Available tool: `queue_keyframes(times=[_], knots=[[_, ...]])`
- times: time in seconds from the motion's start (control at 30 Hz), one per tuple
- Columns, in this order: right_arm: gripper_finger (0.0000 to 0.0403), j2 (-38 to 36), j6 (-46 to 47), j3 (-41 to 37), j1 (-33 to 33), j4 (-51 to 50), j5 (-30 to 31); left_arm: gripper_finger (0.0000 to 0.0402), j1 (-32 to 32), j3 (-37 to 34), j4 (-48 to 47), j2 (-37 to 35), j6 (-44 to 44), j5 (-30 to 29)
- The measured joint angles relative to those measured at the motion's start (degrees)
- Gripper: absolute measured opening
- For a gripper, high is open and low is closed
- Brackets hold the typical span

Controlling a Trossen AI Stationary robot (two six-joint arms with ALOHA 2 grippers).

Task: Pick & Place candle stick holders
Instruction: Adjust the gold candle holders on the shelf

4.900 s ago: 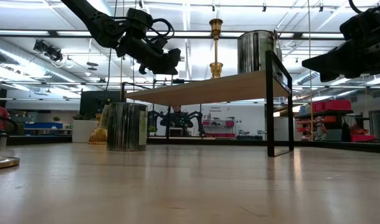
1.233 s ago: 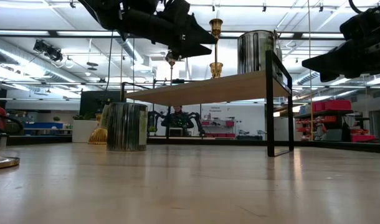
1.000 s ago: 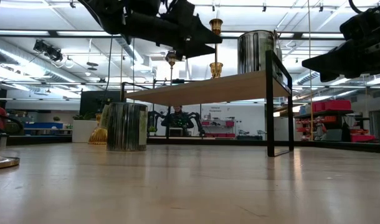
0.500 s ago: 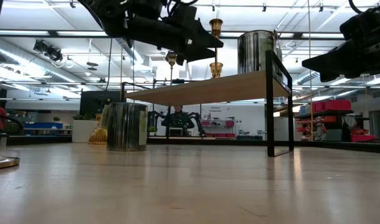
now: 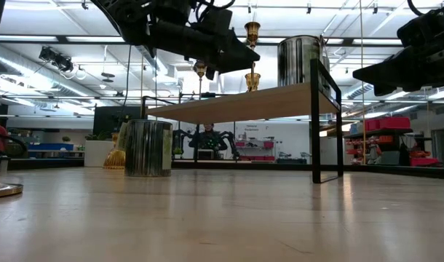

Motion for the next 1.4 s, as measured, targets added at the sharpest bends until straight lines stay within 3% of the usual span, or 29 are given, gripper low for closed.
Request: queue_keyframes(times=[0.27, 1.4], knots=[[0.0003, -0.01, 0.0, 0.0, 0.01, 0.0, -0.01, 0.0111, -0.09, 0.0, 0.02, 0.0, -0.18, -0.08], [0.0003, -0.01, 0.0, 0.0, 0.01, -0.01, 0.0, 0.003, -1.23, -0.04, -0.13, -1.58, -0.17, -1.93]])
